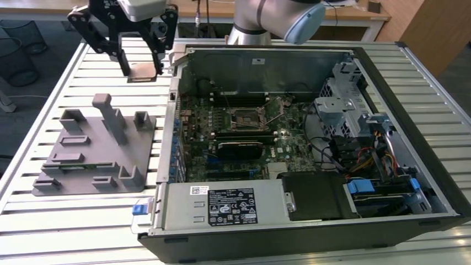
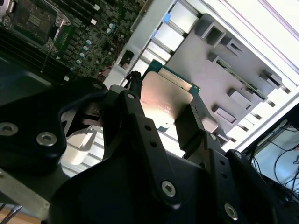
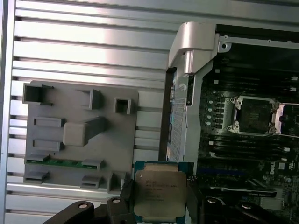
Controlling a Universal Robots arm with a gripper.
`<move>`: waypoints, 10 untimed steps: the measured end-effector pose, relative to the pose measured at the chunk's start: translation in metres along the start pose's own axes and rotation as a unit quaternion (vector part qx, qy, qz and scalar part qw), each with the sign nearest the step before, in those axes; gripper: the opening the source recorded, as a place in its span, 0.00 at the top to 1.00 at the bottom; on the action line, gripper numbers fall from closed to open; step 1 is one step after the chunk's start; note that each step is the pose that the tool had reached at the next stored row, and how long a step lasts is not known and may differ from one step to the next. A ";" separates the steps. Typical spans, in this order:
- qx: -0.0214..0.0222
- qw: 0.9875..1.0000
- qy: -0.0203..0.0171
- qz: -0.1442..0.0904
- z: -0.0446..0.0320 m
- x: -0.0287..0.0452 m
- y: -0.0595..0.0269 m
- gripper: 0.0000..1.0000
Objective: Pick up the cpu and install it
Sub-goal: 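Pick up the cpu and move it towards the insertion slot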
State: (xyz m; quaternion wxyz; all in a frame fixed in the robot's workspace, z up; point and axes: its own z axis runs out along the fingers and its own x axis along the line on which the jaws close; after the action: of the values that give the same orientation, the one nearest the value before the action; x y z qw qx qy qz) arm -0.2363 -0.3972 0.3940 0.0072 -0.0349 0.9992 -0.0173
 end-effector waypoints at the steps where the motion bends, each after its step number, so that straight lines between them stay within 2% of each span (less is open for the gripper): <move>1: 0.000 1.000 0.000 0.000 0.0002 -0.0037 -0.0002 0.46; 10: 0.000 1.000 0.000 0.000 0.0043 -0.0441 -0.0015 0.46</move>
State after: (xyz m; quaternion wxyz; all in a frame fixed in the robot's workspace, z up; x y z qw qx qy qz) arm -0.1922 -0.3957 0.3904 0.0072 -0.0349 0.9992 -0.0171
